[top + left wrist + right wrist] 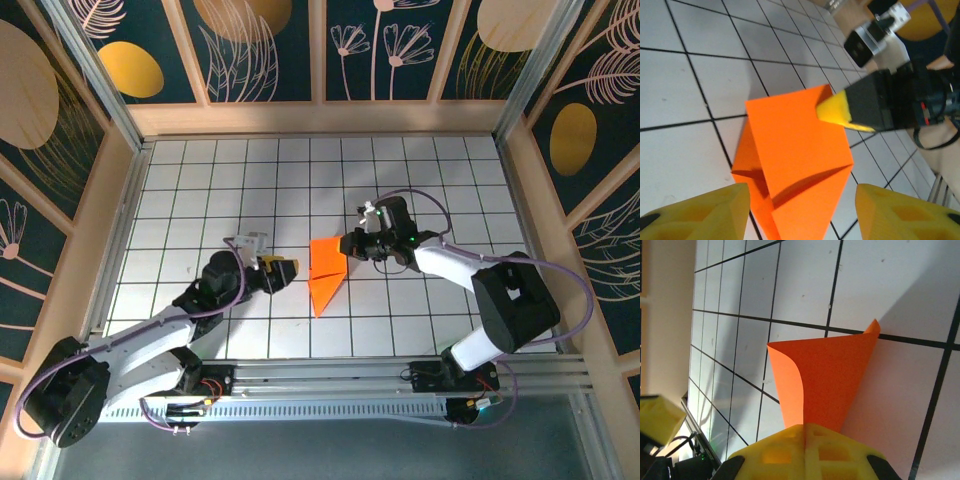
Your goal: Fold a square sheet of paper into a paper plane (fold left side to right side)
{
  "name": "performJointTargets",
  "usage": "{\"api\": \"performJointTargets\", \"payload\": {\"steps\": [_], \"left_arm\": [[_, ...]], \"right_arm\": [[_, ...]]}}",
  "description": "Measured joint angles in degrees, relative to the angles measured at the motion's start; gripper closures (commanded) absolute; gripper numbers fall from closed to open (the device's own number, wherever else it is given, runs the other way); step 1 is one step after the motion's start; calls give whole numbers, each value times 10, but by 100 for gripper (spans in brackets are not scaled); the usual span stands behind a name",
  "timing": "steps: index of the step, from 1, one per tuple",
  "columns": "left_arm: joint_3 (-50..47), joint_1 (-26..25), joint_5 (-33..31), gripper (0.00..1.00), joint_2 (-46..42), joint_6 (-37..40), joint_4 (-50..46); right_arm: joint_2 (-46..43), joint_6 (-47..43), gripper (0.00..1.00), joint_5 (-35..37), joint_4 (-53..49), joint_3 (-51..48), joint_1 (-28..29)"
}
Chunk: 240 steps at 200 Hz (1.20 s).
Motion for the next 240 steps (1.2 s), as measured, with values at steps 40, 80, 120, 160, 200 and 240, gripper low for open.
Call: {"api": "performJointTargets", "payload": {"steps": [40, 80, 120, 160, 200, 240], "left_arm": [[55, -81, -54, 48, 30, 30, -78], [125, -163, -124, 48, 90, 54, -150], [200, -239, -202, 46, 177, 65, -205], [267, -285, -270, 44, 260, 69, -265], [317, -305, -317, 43, 328, 70, -313], [351, -314, -358, 42, 374, 68, -356]], "right_arm": [[4, 19, 100, 13, -38, 19, -2], [16, 31, 100, 22, -50, 22, -4], [28, 37, 100, 23, -50, 22, -4], [33, 37, 100, 23, -54, 30, -8], [35, 37, 100, 23, -57, 32, -11], [35, 37, 100, 23, -60, 32, -12]]}}
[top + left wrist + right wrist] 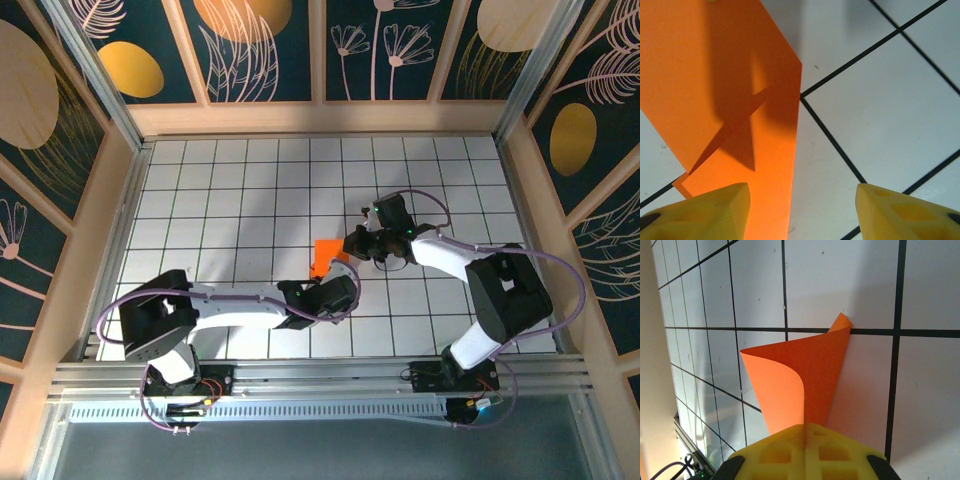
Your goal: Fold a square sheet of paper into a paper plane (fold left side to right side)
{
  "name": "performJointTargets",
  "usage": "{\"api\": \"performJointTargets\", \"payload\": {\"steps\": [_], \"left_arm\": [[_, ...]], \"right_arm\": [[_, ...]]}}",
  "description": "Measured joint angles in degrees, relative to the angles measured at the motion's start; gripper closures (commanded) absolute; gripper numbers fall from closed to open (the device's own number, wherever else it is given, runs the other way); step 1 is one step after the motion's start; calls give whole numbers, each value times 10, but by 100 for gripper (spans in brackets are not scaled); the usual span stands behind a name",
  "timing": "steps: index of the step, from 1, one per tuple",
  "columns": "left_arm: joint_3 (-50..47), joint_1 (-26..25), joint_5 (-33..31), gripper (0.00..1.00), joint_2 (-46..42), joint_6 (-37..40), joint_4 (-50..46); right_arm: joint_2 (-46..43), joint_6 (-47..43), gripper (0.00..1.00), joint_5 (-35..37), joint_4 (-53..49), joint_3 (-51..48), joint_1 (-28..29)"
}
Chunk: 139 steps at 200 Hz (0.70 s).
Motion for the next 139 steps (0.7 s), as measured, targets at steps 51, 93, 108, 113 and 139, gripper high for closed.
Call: {"api": "performJointTargets", "payload": {"steps": [51, 93, 108, 113, 139], "left_arm": [[35, -3, -38, 45, 46, -5, -33], [40, -3, -57, 52, 62, -15, -44], [40, -3, -63, 53, 63, -17, -44], [40, -3, -64, 54, 63, -18, -44], [40, -3, -75, 56, 64, -25, -44]], "right_arm": [[1, 0, 100, 0, 0, 0, 0], [4, 0, 100, 0, 0, 0, 0], [5, 0, 100, 0, 0, 0, 0], [5, 0, 100, 0, 0, 0, 0], [8, 0, 100, 0, 0, 0, 0]]}}
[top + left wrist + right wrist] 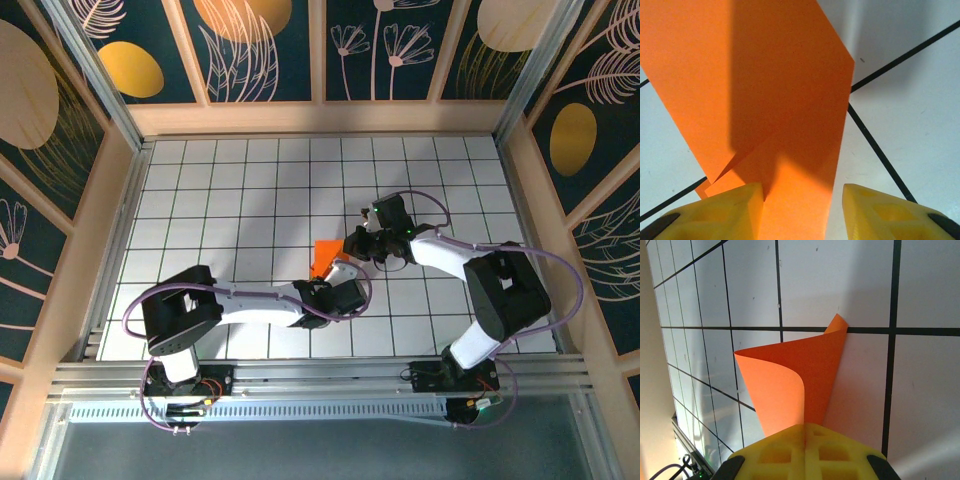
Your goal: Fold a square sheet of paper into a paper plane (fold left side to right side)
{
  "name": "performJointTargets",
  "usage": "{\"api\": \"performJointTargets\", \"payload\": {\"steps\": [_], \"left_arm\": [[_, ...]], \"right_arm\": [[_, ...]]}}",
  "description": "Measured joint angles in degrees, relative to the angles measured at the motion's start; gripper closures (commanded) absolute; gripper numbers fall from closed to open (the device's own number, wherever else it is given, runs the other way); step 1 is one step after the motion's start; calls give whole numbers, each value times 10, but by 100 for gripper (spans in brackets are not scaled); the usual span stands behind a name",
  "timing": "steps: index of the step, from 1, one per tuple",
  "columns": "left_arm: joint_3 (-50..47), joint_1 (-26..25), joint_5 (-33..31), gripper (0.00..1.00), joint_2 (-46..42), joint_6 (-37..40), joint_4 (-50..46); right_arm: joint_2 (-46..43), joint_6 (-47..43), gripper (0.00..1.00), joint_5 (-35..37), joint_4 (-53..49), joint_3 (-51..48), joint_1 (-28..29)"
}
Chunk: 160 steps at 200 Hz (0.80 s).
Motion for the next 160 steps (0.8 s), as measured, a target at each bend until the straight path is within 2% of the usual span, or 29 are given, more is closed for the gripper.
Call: {"api": "performJointTargets", "payload": {"steps": [95, 160], "left_arm": [[0, 0, -15, 64, 0, -11, -2], [-6, 0, -15, 64, 0, -20, 0]], "right_arm": [[2, 0, 100, 0, 0, 0, 0], [2, 0, 100, 0, 0, 0, 0]]}}
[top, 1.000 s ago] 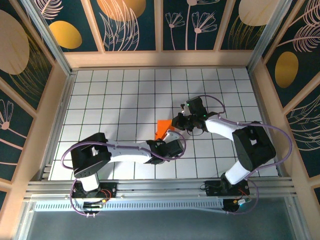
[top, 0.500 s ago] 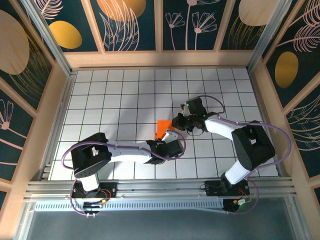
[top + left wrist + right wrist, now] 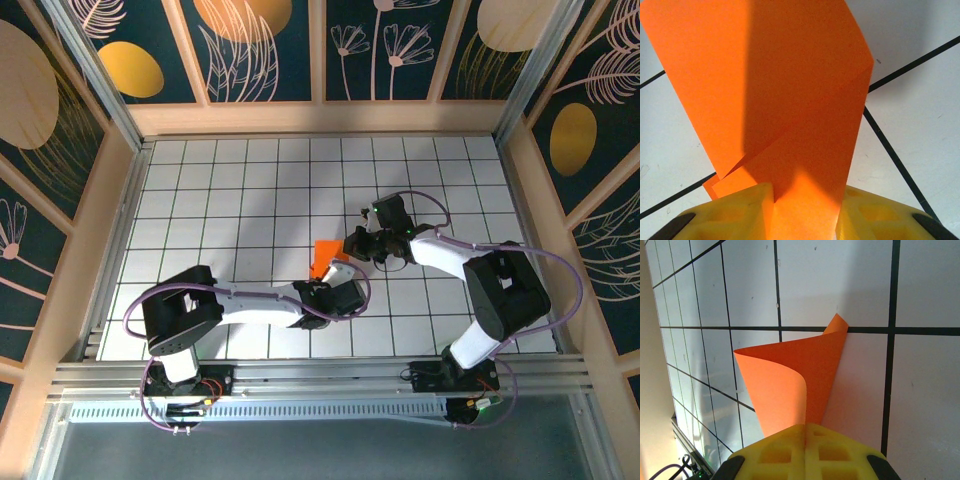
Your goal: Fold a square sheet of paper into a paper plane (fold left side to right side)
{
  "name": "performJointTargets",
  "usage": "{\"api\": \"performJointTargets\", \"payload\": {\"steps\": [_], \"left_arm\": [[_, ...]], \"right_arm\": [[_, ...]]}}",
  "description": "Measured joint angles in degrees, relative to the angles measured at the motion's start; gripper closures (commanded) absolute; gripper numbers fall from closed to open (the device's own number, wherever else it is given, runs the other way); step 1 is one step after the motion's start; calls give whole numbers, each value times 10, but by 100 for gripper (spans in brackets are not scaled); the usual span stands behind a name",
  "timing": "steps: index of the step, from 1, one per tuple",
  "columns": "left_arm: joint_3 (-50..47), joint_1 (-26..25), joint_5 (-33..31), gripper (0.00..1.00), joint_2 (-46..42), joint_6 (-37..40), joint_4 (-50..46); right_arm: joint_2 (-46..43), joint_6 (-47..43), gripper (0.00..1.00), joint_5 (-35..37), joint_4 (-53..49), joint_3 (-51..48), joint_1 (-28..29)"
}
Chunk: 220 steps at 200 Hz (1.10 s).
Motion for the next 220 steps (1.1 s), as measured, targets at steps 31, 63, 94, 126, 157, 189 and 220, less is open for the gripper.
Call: {"api": "performJointTargets", "payload": {"steps": [31, 63, 94, 126, 157, 189, 220], "left_arm": [[-1, 0, 0, 71, 1, -3, 0], [-10, -1, 0, 81, 1, -5, 5], [-19, -2, 0, 87, 1, -9, 7], [-23, -2, 0, 90, 1, -12, 14], [-32, -2, 0, 91, 1, -17, 27], [-38, -2, 9, 93, 1, -21, 34], [-39, -2, 23, 93, 1, -21, 50]], "right_arm": [[0, 0, 100, 0, 0, 0, 0], [1, 0, 100, 0, 0, 0, 0], [1, 0, 100, 0, -1, 0, 0], [1, 0, 96, 6, -5, 0, -2], [-2, -2, 87, 16, -9, 0, -10], [-22, -6, 74, 34, -16, -5, -27], [-66, -14, 67, 49, -28, -25, -62]]}}
